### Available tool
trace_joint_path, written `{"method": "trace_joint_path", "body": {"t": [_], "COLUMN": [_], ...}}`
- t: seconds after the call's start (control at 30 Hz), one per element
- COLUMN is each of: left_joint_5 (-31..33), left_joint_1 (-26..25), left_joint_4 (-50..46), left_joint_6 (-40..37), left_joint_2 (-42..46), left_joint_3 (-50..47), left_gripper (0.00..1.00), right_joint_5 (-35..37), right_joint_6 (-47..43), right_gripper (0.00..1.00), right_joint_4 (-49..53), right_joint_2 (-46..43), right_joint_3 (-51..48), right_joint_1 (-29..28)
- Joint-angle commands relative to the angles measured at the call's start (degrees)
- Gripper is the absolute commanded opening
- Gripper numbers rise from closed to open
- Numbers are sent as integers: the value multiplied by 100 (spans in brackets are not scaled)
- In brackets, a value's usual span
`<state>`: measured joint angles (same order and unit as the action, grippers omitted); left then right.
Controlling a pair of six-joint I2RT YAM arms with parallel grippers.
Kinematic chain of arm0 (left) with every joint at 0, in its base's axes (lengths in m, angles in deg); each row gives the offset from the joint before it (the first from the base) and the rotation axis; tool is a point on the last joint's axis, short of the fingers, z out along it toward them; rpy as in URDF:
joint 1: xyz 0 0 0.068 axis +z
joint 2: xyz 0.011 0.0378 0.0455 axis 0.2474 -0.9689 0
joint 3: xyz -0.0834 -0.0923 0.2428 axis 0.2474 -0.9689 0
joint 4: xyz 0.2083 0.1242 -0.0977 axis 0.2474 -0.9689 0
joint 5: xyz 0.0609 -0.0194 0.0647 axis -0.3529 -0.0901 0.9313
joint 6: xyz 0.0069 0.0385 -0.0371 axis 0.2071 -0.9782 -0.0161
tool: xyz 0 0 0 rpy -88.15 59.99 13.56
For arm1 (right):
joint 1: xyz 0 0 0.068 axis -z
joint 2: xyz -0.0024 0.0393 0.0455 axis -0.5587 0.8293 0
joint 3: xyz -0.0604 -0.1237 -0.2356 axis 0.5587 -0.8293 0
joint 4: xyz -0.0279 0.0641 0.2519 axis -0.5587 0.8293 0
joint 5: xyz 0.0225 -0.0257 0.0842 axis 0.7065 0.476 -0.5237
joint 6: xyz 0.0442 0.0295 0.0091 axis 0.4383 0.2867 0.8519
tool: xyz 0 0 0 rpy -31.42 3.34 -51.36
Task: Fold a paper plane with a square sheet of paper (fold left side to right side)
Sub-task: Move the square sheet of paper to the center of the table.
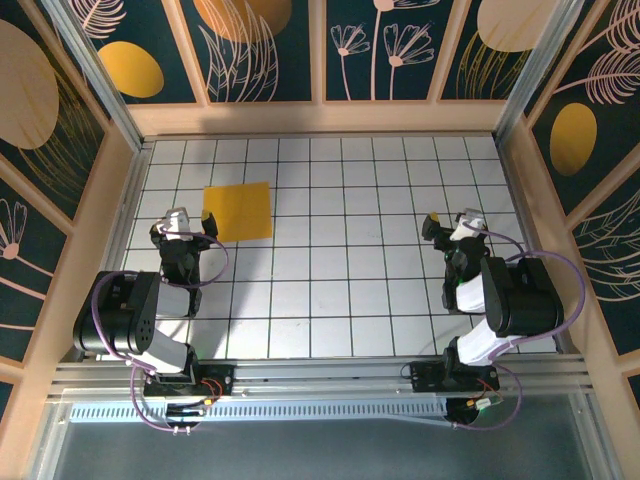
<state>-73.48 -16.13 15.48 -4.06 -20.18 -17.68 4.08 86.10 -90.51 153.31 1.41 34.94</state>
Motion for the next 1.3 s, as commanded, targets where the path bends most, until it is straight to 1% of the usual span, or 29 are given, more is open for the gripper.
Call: {"method": "trace_joint_path", "body": {"t": [0.0, 0.4, 0.47, 0.6, 0.7, 0.73, 0.8, 0.83, 0.87, 0.9, 0.93, 0.97, 1.07, 1.13, 1.27], "left_joint_5": [35, 34, 35, 35, 38, 88, 40, 52, 164, 255, 289, 282, 94, -179, -1359], "left_joint_1": [36, 40, 40, 40, 44, 40, 37, 40, 40, 41, 40, 40, 40, 40, 40], "left_joint_4": [97, 97, 98, 88, 122, 33, -465, -1092, -1883, -2473, -2996, -3271, -3901, -4261, -4311], "left_joint_6": [94, 94, 97, 94, 106, 124, 104, 144, 333, 517, 706, 844, 1316, 1779, 2352], "left_joint_2": [-2, -1, -2, -6, 12, 61, 401, 704, 988, 1198, 1396, 1540, 1909, 2039, 1894], "left_joint_3": [22, 21, 25, 21, 12, 46, 171, 354, 601, 827, 1004, 1096, 1284, 1415, 1584], "left_gripper": [99, 99, 99, 99, 99, 99, 99, 99, 99, 99, 99, 99, 99, 99, 99], "right_joint_5": [114, 92, 217, 218, 305, 315, 231, 131, 41, -21, -155, -257, -546, -674, -1074], "right_joint_6": [-25, -8, 65, 53, 134, 209, 441, 544, 662, 806, 950, 1066, 1309, 1437, 1642], "right_gripper": [99, 99, 99, 99, 99, 99, 99, 99, 99, 99, 99, 99, 99, 99, 99], "right_joint_4": [-176, -167, 110, 643, 1028, 1307, 2021, 2366, 2698, 2959, 3182, 3344, 3863, 4227, 4728], "right_joint_2": [-60, -86, -271, -774, -1293, -1520, -1996, -2237, -2539, -2763, -3003, -3190, -3678, -3869, -3954], "right_joint_3": [27, 14, 91, 153, 104, 132, 229, 278, 321, 355, 360, 372, 419, 495, 693], "right_joint_1": [-47, -21, -18, -10, -11, -12, -11, -9, -17, -21, -18, -20, -42, -39, -55]}}
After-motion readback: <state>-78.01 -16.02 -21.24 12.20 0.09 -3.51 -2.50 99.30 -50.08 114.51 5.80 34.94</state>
